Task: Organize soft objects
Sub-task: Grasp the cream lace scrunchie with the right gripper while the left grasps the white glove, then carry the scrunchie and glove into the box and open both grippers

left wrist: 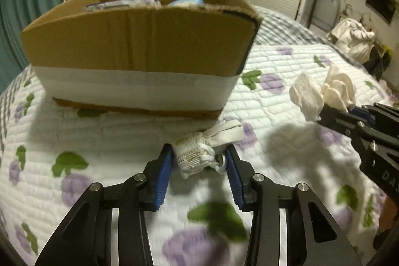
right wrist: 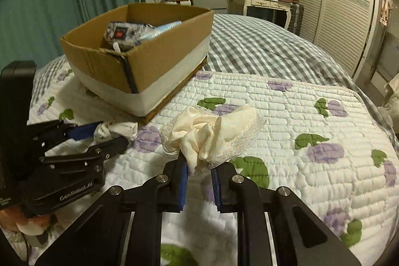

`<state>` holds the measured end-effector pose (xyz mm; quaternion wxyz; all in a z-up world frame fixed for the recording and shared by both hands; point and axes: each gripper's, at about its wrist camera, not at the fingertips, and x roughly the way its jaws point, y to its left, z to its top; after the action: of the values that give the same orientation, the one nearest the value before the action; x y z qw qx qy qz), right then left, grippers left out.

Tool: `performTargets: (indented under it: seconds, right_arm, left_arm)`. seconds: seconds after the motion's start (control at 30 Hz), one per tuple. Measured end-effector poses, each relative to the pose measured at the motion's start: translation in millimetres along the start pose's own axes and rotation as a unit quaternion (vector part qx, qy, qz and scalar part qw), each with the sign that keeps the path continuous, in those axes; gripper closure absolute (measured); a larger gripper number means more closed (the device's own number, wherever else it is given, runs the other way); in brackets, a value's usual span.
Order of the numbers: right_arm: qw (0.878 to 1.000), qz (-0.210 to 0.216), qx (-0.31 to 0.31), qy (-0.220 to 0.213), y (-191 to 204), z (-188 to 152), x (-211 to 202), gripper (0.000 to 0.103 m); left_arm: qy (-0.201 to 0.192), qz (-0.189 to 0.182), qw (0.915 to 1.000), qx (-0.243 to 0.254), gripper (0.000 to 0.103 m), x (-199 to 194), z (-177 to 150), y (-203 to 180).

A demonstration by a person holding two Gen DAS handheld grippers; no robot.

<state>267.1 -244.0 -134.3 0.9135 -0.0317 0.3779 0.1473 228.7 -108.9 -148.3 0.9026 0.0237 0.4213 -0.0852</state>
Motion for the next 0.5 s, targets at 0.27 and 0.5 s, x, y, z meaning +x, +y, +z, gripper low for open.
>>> performTargets:
  seconds: [0.27,0.5]
  right_arm:
    - [0.999,-0.006,0.001,-0.031,25.1,10.0,-68.7,0.087]
    - [0.996,-0.015,-0.029,-0.079,62.5,46.3,-142.7,0.087]
  left_arm:
    - [-0.056,0.001,0.9983,0.014,0.062,-100.9,2.0,15.6]
    - [-0.127,0.018,0.9914,0.027,0.062,-177.9,41.0,20.4]
